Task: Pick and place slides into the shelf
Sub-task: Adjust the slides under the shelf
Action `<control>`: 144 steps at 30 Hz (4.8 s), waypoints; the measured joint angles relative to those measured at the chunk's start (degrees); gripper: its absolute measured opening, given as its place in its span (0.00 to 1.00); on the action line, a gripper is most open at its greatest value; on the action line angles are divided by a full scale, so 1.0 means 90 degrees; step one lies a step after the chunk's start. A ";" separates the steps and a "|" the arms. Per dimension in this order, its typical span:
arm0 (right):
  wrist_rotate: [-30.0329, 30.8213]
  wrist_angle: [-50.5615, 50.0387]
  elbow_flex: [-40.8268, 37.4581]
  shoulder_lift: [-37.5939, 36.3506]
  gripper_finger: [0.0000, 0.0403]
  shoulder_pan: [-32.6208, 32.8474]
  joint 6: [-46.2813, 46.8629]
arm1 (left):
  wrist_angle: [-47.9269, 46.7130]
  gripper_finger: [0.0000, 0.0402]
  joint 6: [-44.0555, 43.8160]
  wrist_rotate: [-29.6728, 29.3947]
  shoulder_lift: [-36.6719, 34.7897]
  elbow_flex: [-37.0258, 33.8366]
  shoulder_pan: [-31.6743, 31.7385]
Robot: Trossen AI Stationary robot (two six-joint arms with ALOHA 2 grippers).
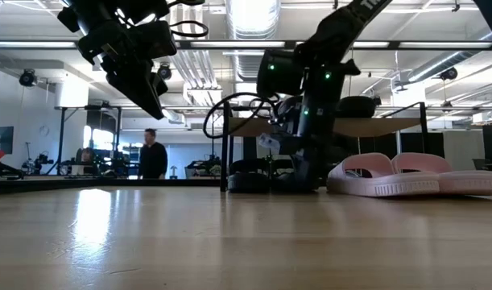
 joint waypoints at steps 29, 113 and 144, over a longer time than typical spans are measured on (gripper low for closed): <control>-0.0052 0.1707 0.0062 0.0047 0.03 -0.0220 -0.0770 | -0.0002 0.00 -0.0022 -0.0002 0.0000 -0.0002 0.0000; 0.0056 -0.2521 -0.3037 -0.2389 0.03 0.2976 0.7535 | 0.0017 0.00 0.0026 0.0000 0.0000 -0.0005 0.0002; 0.0997 -0.0937 -0.3075 -0.2658 0.03 0.1286 0.4787 | 0.0022 0.00 -0.0015 0.0000 0.0000 -0.0005 0.0002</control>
